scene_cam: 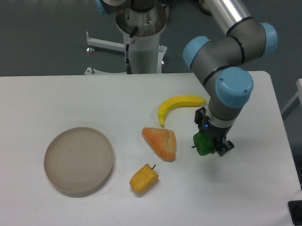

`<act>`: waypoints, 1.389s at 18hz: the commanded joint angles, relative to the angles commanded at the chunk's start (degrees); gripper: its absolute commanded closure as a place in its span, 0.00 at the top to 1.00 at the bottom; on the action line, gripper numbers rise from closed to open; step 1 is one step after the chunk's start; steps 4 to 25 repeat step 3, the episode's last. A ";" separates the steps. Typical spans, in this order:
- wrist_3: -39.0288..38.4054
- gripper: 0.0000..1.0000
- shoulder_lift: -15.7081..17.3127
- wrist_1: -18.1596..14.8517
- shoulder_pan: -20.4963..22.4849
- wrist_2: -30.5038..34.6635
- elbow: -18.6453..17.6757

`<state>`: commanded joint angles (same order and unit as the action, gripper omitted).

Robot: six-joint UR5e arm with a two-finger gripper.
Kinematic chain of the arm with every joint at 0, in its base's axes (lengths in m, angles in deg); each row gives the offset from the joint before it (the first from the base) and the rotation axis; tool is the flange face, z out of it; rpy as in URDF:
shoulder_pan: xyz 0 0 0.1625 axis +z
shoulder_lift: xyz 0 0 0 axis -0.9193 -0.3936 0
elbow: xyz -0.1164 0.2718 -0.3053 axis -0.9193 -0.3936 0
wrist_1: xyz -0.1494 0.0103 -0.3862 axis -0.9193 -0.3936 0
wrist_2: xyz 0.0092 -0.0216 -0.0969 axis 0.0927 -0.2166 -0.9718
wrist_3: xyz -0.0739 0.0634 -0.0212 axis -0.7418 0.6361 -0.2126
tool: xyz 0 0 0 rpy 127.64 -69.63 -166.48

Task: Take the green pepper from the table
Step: 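Lift the green pepper up off the table with the gripper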

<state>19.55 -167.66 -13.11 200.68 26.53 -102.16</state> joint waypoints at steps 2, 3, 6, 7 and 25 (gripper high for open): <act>0.00 0.27 0.00 -0.09 -0.09 0.09 0.00; 0.00 0.27 0.00 0.00 -0.09 0.00 0.00; 0.00 0.27 0.00 0.00 -0.09 0.00 0.00; 0.00 0.27 0.00 0.00 -0.09 0.00 0.00; 0.00 0.27 0.00 0.00 -0.09 0.00 0.00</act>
